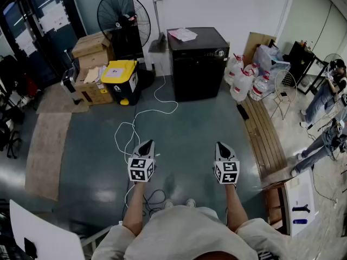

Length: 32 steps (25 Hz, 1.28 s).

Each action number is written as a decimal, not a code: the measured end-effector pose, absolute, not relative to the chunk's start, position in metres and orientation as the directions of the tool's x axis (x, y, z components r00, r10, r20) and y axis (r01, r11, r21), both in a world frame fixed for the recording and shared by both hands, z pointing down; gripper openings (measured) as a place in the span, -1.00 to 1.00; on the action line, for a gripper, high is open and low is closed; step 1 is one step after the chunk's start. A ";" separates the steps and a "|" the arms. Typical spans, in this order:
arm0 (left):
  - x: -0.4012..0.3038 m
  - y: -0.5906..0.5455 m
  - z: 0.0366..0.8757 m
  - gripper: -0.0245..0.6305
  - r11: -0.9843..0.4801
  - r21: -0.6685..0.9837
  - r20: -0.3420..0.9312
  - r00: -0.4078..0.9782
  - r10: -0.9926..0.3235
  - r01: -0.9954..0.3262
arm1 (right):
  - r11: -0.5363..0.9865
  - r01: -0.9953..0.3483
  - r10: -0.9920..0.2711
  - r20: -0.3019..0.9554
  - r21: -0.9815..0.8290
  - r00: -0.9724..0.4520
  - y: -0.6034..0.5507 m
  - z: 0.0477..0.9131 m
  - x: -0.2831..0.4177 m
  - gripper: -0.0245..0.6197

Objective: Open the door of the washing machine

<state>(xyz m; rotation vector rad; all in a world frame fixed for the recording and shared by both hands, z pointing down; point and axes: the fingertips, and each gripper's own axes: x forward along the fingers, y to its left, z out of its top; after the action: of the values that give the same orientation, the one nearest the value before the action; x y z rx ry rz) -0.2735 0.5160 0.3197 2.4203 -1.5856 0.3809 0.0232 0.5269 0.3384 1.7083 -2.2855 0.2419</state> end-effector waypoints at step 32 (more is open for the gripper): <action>-0.218 0.504 0.337 -0.90 -0.356 0.035 0.369 0.343 -0.864 -0.934 | 0.357 -0.933 -0.886 0.331 0.045 -0.323 0.498 0.356 0.067 -0.93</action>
<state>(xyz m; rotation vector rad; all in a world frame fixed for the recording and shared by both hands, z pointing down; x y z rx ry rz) -0.2176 0.5040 0.3367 2.3674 -1.6199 0.4229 0.0673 0.4977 0.3558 1.6128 -2.3252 0.2215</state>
